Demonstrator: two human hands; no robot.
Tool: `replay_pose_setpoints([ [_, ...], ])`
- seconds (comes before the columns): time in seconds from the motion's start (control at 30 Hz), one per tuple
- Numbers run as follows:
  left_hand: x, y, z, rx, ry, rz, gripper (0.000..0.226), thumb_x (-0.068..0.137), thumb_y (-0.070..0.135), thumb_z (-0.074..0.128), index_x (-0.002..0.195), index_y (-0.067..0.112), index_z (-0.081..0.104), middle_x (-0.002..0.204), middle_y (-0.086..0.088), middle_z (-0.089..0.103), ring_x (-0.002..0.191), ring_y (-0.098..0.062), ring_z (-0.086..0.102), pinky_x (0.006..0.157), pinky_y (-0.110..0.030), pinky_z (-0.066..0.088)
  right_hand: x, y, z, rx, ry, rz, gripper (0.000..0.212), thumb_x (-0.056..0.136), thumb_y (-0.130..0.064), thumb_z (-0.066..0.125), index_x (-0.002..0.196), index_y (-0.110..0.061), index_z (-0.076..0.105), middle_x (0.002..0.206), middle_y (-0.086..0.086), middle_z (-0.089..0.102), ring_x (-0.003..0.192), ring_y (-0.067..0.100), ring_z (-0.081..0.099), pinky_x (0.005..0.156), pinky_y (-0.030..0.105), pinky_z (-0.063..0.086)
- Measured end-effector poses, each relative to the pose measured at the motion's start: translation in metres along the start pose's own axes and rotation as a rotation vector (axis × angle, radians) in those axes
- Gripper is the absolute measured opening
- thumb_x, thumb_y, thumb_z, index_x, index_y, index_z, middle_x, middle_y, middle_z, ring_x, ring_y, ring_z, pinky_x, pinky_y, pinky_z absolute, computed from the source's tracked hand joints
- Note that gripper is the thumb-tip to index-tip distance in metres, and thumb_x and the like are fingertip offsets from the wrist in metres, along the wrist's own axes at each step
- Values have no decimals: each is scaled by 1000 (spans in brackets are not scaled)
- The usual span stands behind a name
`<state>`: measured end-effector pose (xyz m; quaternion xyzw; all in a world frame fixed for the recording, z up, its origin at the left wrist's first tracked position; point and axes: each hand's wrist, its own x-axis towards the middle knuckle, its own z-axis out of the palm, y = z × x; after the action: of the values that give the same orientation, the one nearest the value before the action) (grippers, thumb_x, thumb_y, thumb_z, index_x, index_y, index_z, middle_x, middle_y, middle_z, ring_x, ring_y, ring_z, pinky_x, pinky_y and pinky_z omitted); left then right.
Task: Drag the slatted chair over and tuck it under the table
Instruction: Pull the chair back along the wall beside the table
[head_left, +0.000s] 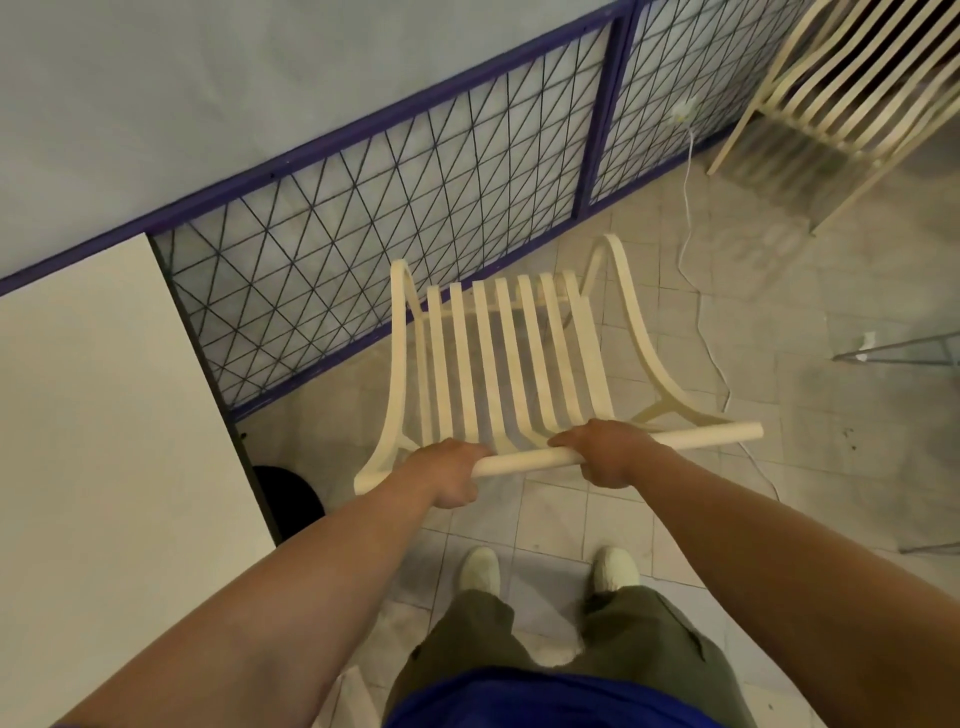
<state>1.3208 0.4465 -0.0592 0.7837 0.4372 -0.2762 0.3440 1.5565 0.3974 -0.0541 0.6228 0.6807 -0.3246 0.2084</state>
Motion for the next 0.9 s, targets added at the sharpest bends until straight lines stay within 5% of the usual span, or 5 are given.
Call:
replay_pose_setpoints([
  [0.17,10,15,1,6,13,-13,71,94,23,61,154,43,27,134,-6,54,112,-25,58,85,-34,45,-3,33,0,-26,-16,-14,61,93,-13,59,145,-41,41,129,-1,57,109,22,58,95,36,47],
  [0.5,19,43,7,19,57,-192,66,89,28,60,146,54,37,133,6,59,109,-17,60,84,-30,47,-5,85,-7,-72,-98,-206,70,90,-11,58,149,-40,34,123,3,56,106,23,58,91,38,50],
  [0.9,24,40,15,75,104,-291,73,96,9,57,145,59,35,127,4,57,105,-18,58,75,-23,34,2,89,-3,-89,-68,-272,67,88,-14,56,147,-40,38,107,0,53,97,22,58,88,39,52],
])
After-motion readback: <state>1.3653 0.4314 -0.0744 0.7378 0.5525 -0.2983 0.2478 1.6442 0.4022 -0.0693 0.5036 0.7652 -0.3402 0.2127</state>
